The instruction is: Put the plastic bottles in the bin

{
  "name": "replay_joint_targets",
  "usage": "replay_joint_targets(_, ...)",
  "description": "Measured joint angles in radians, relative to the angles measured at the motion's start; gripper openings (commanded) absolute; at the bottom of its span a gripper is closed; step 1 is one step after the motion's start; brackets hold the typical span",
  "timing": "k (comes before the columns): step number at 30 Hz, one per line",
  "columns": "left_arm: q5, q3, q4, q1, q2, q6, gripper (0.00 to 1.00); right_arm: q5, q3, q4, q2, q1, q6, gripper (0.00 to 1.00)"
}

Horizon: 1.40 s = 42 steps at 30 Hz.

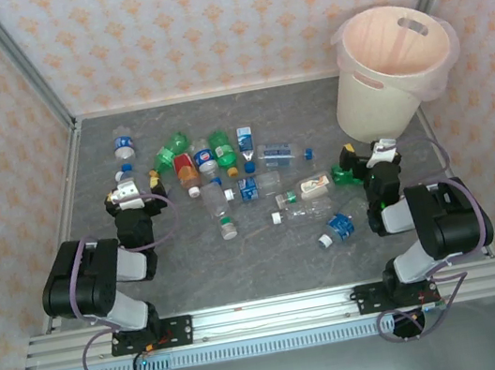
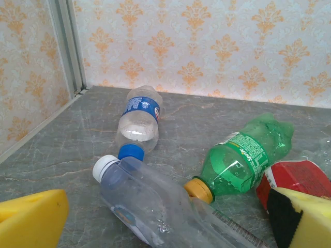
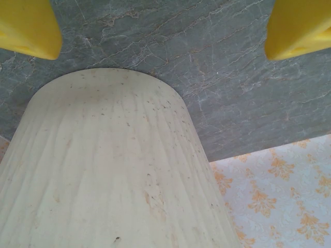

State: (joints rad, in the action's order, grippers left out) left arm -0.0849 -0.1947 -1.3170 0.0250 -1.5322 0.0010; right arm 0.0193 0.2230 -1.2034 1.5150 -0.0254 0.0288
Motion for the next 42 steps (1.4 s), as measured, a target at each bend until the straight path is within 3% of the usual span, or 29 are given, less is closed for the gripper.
replay_joint_targets(33,-0.001,-0.002,0.013,0.000,0.006,0.000,1.00,-0.018,0.000,0.019,-0.017,-0.015,0.003,1.00)
replay_joint_targets(37,-0.035,-0.067,0.195,0.000,0.101,-0.015,1.00,-0.070,0.015,0.145,-0.142,-0.027,-0.014,1.00)
replay_joint_targets(42,-0.134,-0.335,0.600,0.000,0.272,-0.130,1.00,-0.139,0.047,0.298,-0.342,-0.027,-0.089,1.00)
